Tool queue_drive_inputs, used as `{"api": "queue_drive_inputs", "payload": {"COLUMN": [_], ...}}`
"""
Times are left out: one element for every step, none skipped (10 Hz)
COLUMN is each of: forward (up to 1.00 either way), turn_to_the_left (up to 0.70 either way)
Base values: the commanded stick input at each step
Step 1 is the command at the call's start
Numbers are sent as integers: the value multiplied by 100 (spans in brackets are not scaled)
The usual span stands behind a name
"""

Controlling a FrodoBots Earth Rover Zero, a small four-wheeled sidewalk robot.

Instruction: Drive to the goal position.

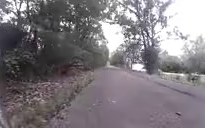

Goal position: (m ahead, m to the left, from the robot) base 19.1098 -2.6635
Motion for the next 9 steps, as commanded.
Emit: {"api": "queue_drive_inputs", "payload": {"forward": [70, 70, 70, 70, 70, 70, 70, 70, 70], "turn_to_the_left": [2, 2, 2, 2, 2, 2, 1, 0, 0]}}
